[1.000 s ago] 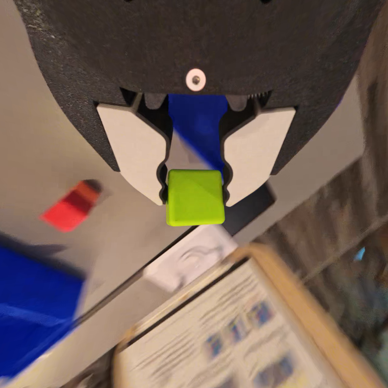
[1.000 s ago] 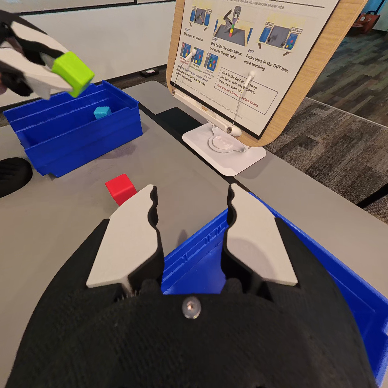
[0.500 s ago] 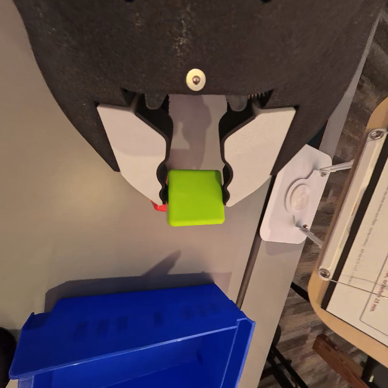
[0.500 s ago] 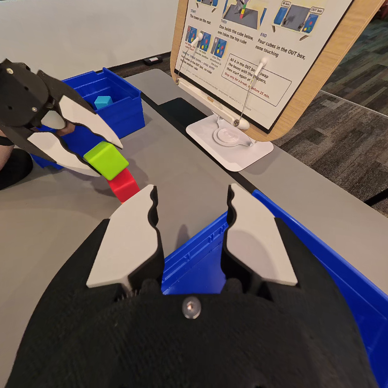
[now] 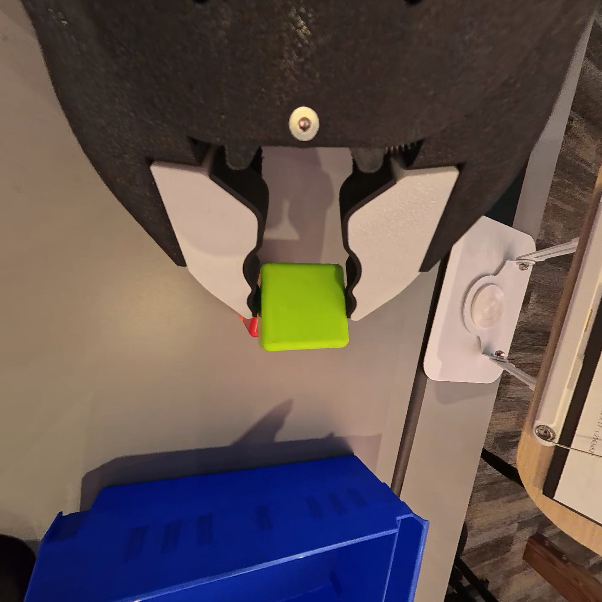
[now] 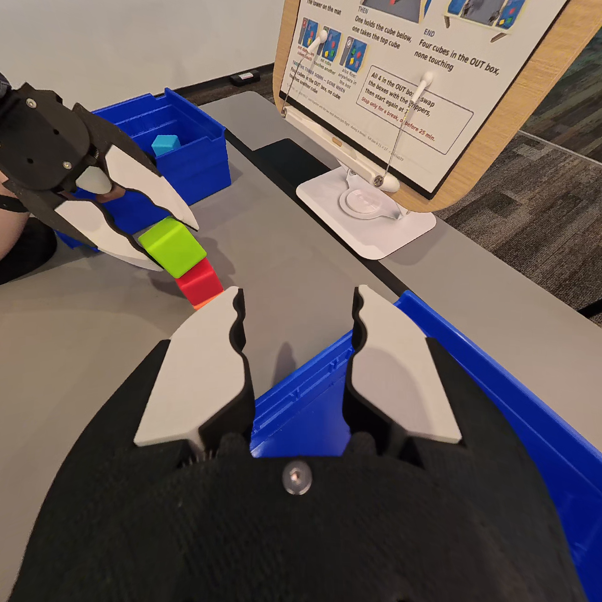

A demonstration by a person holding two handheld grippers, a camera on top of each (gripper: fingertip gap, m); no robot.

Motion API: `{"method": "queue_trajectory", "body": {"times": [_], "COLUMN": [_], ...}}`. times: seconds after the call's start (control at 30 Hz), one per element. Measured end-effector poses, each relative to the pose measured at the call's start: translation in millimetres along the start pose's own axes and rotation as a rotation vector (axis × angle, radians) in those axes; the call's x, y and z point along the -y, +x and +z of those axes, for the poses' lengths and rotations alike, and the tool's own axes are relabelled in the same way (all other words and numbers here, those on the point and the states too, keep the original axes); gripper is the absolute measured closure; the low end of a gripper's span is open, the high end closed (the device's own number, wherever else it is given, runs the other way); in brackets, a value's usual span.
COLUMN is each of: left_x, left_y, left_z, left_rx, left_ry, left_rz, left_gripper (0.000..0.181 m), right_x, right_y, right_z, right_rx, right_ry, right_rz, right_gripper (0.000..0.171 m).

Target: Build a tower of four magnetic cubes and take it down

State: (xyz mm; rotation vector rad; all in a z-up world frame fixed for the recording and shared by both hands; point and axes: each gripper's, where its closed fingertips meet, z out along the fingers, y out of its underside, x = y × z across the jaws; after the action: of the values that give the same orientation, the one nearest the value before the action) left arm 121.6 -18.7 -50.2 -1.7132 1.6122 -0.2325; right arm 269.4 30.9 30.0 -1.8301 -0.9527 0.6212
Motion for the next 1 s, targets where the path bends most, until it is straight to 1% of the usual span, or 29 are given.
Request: {"method": "queue_trajectory", "body": {"times": [0.1,0.37,0.63,0.73,0.83,0.9,0.97,1.0], "left_x": [-4,-1,0,0,4,7,8,7], "left_y": [1,2,0,-3,-8,-13,-15,-17], "left_z": [3,6,7,5,-2,-10,-19,-24], "left_rx": [-0.001,-0.014,0.017,0.022,0.046,0.063,0.071,0.084], "left_ry": [-0.025,0.011,0.009,0.015,0.051,0.078,0.082,0.079], "left_rz": [0.013,0.001,0.027,-0.004,-0.028,-0.057,-0.080,-0.084], "left_gripper": [0.131,0.131,0.131,0.132,0.136,0.149,0.150,0.146], "right_x": [0,-3,-9,-11,-12,-13,-13,-13], "right_y": [2,3,2,3,2,3,3,3], "right_z": [0,1,8,9,10,10,9,8], "right_rx": [-0.009,0.000,0.010,0.011,0.012,0.011,0.012,0.011], "right_ry": [-0.001,-0.004,-0.038,-0.048,-0.053,-0.055,-0.052,-0.050], "right_rz": [0.003,0.017,0.017,0.018,0.018,0.015,0.017,0.017], "right_gripper": [0.106,0.106,0.106,0.106,0.106,0.106,0.106,0.106]}}
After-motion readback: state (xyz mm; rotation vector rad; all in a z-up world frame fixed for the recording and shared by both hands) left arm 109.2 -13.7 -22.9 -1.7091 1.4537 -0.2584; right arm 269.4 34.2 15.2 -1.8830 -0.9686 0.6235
